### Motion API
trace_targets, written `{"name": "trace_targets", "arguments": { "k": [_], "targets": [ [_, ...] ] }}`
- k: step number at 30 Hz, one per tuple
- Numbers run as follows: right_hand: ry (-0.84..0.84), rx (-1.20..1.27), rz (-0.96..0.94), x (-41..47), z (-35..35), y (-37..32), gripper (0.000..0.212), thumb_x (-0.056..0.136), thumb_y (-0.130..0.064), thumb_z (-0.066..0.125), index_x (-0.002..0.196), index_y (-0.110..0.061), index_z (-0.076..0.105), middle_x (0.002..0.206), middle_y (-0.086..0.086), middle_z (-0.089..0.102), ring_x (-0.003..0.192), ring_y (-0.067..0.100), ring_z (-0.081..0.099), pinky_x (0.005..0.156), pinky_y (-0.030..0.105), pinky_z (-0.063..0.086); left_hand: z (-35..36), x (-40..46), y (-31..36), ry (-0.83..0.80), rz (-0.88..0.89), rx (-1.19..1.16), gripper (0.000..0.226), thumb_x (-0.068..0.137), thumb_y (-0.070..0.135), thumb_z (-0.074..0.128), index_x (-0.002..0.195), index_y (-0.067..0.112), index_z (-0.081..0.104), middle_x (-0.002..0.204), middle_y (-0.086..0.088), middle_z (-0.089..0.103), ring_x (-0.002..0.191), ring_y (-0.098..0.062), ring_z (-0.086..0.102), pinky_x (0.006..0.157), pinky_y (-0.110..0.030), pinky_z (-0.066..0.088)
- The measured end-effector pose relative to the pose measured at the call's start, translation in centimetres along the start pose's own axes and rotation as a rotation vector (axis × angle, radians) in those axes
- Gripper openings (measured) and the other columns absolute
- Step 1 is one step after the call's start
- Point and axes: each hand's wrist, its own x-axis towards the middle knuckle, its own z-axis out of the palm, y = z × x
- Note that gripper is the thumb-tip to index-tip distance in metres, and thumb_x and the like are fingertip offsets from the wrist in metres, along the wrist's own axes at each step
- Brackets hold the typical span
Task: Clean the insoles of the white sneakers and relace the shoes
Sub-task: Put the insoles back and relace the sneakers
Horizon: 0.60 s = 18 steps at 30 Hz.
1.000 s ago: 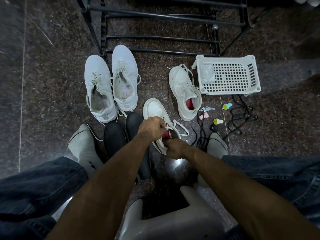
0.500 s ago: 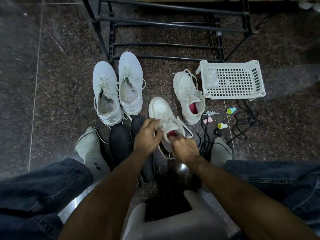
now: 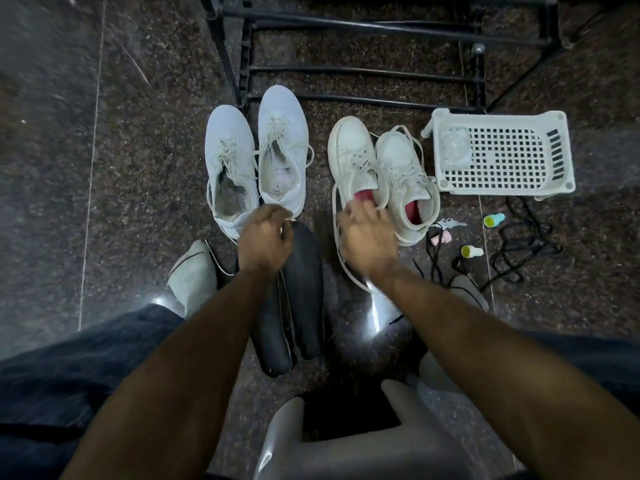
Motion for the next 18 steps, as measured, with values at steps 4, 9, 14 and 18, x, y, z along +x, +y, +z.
{"name": "trace_targets", "arguments": {
  "k": [4, 9, 14, 18],
  "targets": [
    [-0.448, 0.41, 0.245, -5.2, 4.0, -4.4, 0.033, 0.09, -0.038, 0.055, 0.117, -0.018, 0.057, 0.111, 0.01, 0.065, 0.103, 0.034, 0.062, 0.082, 0.04, 0.05, -1.0, 2.0, -0.8, -0.041, 0.044, 0.187, 0.045, 0.082, 0.011, 0.058, 0.127, 0.012, 0.059, 0.129, -0.009, 0.056, 0.124, -0.032, 0.049, 0.094, -0.049, 0.042],
    [-0.627, 0.678, 0.528, -7.2, 6.8, -6.4, 0.041, 0.086, -0.047, 0.059, 0.118, -0.022, 0.057, 0.117, 0.008, 0.064, 0.109, 0.035, 0.06, 0.09, 0.042, 0.05, -1.5, 3.3, -0.8, -0.393, -0.026, 0.242, 0.064, 0.092, 0.012, 0.046, 0.153, 0.021, 0.026, 0.155, 0.0, 0.033, 0.148, -0.022, 0.015, 0.116, -0.048, 0.019],
    [-0.649, 0.668, 0.586, -5.8, 7.1, -5.5, 0.026, 0.085, -0.023, 0.056, 0.109, -0.015, 0.063, 0.119, 0.013, 0.062, 0.113, 0.035, 0.058, 0.094, 0.041, 0.049, -1.3, 3.7, -0.4, -0.407, -0.076, 0.148, 0.064, 0.089, 0.008, 0.046, 0.15, 0.022, 0.033, 0.153, 0.001, 0.038, 0.148, -0.021, 0.017, 0.115, -0.045, 0.028],
    [-0.666, 0.627, 0.672, -6.2, 6.0, -2.2, 0.033, 0.08, -0.021, 0.053, 0.11, -0.013, 0.064, 0.117, 0.015, 0.062, 0.108, 0.037, 0.06, 0.09, 0.038, 0.05, -0.9, 3.5, 0.6, -0.372, -0.09, 0.058, 0.062, 0.087, 0.005, 0.049, 0.146, 0.02, 0.041, 0.146, -0.005, 0.046, 0.143, -0.022, 0.026, 0.11, -0.04, 0.035]
  ]
}}
